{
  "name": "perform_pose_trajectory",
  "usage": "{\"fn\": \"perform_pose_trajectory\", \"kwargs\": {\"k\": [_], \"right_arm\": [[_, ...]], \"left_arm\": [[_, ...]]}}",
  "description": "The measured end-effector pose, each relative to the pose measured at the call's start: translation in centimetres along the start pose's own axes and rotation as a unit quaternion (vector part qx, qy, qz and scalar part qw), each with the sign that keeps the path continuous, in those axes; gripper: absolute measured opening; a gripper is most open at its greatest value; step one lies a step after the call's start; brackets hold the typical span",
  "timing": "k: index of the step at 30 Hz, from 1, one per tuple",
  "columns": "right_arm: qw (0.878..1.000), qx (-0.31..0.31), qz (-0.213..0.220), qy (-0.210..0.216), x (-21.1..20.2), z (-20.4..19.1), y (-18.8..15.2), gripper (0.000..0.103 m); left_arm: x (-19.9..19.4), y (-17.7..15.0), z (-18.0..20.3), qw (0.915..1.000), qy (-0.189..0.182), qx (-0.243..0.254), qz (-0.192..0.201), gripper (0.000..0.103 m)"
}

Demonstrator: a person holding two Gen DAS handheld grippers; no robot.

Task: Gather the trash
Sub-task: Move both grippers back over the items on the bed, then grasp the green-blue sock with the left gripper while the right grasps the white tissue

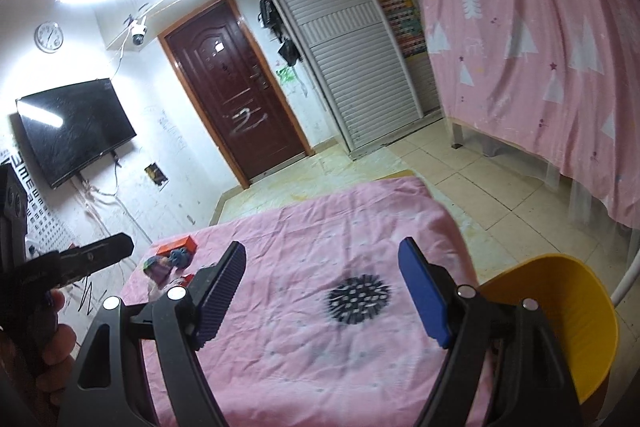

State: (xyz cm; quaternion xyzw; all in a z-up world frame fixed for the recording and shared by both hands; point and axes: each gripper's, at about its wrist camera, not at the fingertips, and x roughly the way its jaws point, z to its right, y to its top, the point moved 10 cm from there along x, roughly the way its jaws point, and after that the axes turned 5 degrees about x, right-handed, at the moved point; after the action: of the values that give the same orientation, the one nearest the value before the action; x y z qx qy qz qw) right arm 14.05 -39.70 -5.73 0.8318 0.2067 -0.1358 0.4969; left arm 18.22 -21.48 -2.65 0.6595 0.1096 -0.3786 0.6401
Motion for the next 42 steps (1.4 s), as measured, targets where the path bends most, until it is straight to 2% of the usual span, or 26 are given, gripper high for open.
{"fn": "perform_pose_trajectory", "kwargs": {"k": [12, 19, 26, 42], "right_arm": [[0.997, -0.050, -0.045, 0.025, 3.1, -6.1, -2.7, 0.072], [0.992, -0.086, -0.079, 0.039, 4.7, -9.4, -5.2, 0.072], [0.987, -0.106, -0.108, 0.049, 6.0, -11.7, -7.1, 0.072], [0.972, -0.153, -0.165, 0.070, 8.4, -16.9, -11.0, 0.072]], "left_arm": [[-0.3, 0.0, -6.7, 0.9986, 0.044, -0.030, -0.003, 0.080], [-0.3, 0.0, -11.8, 0.9950, 0.084, -0.053, -0.008, 0.080], [0.0, -0.3, -15.9, 0.9915, 0.106, -0.073, -0.020, 0.080], [5.0, -1.4, -21.3, 0.9818, 0.152, -0.081, -0.080, 0.079]]}}
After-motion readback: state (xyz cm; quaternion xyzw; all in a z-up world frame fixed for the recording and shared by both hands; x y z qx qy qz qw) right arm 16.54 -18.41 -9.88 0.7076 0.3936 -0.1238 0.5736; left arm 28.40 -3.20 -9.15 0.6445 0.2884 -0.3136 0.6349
